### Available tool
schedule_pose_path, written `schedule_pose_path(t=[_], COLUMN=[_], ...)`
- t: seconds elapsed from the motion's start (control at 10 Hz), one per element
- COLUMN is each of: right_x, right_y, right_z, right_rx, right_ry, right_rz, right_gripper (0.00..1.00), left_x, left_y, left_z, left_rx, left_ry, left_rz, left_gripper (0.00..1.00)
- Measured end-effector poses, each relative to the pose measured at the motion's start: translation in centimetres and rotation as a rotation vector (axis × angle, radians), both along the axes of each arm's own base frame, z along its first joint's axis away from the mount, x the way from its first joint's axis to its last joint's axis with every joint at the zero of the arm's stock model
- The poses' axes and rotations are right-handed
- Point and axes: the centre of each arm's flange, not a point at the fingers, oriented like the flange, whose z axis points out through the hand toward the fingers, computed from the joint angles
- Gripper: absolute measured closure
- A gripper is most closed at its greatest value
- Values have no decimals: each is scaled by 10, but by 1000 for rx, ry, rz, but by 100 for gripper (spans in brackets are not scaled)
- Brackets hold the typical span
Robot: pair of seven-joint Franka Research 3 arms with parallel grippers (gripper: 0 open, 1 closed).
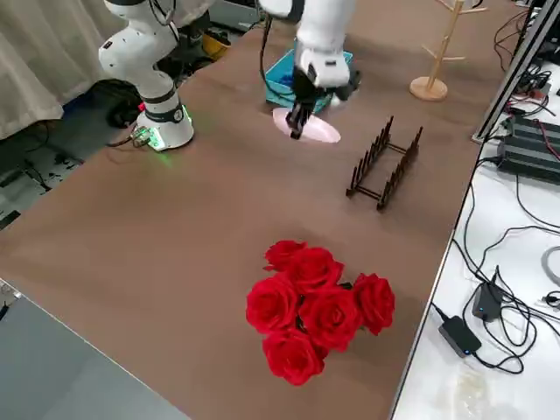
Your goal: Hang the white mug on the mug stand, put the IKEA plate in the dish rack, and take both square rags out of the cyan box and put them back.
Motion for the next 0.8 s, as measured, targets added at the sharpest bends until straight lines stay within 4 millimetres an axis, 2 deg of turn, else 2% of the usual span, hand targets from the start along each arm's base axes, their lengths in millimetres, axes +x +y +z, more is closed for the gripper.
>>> schedule_pose_path(t=[0.2,0.4,0.6,0.8], right_x=[4,4,17,35], right_y=[62,124,168,197], right_z=[8,5,-11,-38], right_rx=[-222,-403,-562,-706], right_ry=[-66,-103,-103,-130], right_rz=[-67,-103,-92,-47], right_gripper=[97,97,97,97], left_x=[3,2,-5,-21], left_y=[-20,-25,-33,-45], left_z=[-3,-13,-30,-44], left_rx=[-12,-15,-18,-34], left_ry=[-39,-53,-135,-165], left_rz=[-35,-39,-32,-16], left_gripper=[94,94,94,94])
